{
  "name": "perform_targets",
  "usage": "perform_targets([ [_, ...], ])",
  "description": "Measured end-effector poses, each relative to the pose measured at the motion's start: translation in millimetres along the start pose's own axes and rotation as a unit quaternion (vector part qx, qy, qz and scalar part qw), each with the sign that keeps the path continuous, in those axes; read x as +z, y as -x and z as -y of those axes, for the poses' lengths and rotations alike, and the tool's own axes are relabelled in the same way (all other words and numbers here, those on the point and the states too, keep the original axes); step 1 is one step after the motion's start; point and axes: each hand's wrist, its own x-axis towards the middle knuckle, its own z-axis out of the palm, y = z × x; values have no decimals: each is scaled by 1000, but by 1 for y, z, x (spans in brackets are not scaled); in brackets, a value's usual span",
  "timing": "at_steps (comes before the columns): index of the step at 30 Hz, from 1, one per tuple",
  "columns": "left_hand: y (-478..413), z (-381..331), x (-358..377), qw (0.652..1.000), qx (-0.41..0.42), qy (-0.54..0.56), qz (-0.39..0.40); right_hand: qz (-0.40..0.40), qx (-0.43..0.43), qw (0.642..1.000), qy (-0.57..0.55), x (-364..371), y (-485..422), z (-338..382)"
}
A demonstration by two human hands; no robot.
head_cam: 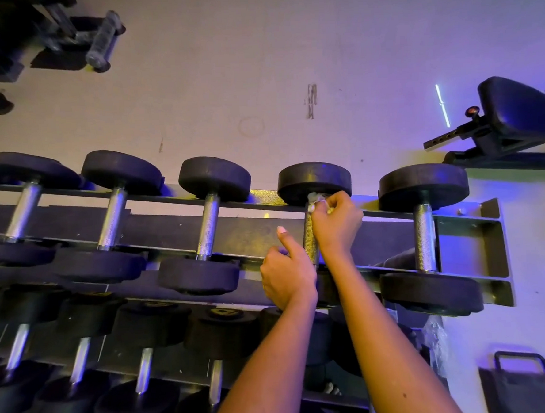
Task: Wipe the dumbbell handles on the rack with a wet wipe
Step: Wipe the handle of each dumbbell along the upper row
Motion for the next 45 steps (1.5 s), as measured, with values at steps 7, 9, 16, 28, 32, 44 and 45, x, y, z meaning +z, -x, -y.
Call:
perform_targets([
  [7, -1, 0, 1, 1000, 1, 1, -5, 152, 23, 983, 102, -32, 12, -9],
  [9, 0, -1, 1, 1000, -2, 0, -6, 206, 35, 967, 148, -43, 25, -16],
  [16, 2, -1, -1, 1000, -3, -1, -7, 293, 69, 932, 203, -50, 23, -13],
  [28, 2, -3, -2, 1000, -15, -8, -2, 324, 39, 924, 198, -57, 16, -14],
  [32, 2, -3, -2, 1000, -13, -5, -4, 321, 43, 925, 199, -58, 21, -17],
  [44, 3, -3, -3, 1000, -11, -5, -9, 231, 129, 960, 87, -59, 30, -27],
  [45, 3, -3, -3, 1000, -11, -5, -10, 217, 136, 964, 75, -58, 30, -27],
])
